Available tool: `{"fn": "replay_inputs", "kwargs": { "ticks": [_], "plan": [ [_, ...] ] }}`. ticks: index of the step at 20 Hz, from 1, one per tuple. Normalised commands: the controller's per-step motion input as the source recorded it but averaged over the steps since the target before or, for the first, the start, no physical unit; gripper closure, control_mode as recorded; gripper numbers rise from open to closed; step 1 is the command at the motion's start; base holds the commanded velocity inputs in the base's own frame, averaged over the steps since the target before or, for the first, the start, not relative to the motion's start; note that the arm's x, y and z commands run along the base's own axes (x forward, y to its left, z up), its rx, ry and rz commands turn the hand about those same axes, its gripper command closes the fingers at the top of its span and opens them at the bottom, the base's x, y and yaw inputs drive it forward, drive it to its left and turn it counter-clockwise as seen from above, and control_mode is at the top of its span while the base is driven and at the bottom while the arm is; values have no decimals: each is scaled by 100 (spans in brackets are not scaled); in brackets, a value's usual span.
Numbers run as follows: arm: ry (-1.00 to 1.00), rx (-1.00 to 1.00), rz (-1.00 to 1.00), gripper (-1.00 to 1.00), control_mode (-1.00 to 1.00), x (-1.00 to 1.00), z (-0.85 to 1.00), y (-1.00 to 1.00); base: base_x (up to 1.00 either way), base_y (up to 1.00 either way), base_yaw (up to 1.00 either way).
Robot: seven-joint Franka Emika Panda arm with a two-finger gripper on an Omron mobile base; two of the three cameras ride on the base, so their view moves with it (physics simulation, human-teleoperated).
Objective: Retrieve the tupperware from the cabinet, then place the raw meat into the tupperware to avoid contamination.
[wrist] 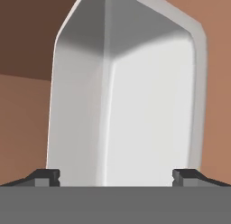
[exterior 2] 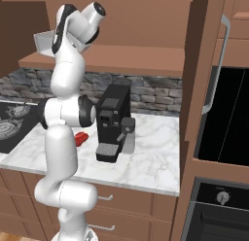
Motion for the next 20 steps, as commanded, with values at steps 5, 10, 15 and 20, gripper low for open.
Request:
{"fn": "replay_inputs", "kwargs": {
  "ticks": [5,10,15,20],
  "plan": [
    [0,0,0,100,-100,0,-7,3,0,0,0],
    [2,0,0,100,-100,0,-17,0,0,0,0],
    [5,0,0,100,-100,-2,-21,-1,0,0,0],
    [5,0,0,100,-100,-4,-21,-1,0,0,0]
  ]
}}
